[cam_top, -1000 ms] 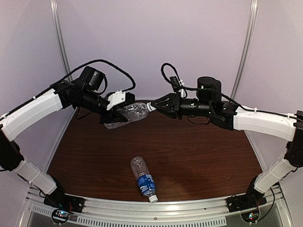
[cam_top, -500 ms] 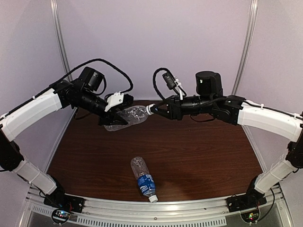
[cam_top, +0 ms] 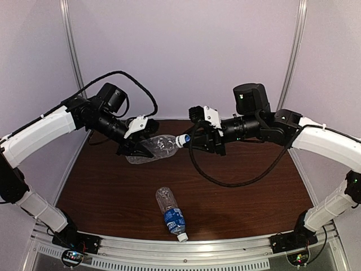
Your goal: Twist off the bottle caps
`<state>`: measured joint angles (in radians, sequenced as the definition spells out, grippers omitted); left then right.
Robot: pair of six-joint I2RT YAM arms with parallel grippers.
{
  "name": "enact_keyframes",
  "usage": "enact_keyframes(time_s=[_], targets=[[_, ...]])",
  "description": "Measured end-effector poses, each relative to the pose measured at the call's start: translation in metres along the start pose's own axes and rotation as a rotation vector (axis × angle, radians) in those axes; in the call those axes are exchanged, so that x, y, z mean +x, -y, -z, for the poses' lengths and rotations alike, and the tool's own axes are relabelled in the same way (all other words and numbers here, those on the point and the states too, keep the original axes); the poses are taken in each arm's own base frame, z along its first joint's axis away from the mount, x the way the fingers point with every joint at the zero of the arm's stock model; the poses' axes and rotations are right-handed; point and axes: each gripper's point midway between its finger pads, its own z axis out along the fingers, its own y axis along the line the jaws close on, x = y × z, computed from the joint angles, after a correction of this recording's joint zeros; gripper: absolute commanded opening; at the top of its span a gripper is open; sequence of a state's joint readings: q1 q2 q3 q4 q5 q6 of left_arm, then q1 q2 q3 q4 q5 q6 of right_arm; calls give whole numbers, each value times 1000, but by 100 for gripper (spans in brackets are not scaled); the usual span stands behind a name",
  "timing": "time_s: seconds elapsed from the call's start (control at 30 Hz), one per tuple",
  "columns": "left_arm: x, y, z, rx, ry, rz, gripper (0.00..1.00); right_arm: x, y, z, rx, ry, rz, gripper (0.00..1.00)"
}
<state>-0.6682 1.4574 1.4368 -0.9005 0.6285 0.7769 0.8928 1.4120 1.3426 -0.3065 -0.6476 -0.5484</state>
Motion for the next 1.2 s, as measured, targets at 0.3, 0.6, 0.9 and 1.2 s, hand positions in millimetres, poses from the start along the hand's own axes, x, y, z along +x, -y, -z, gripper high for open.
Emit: enact_keyframes(time_s=[0.3,0.6,0.9,1.2], targets=[[-3,2,-5,20,6,-10,33,3,-6,8,15,-34,233,0],[-3,6,-4,38,7,-3,32,1,-14,22,37,-9,326,0],[6,7,-2,44,-20,27,32,0,-11,27,64,-6,304,0],[18,-6,-2,-25,-89,43,32,44,76,33,393,-183,-149,0]])
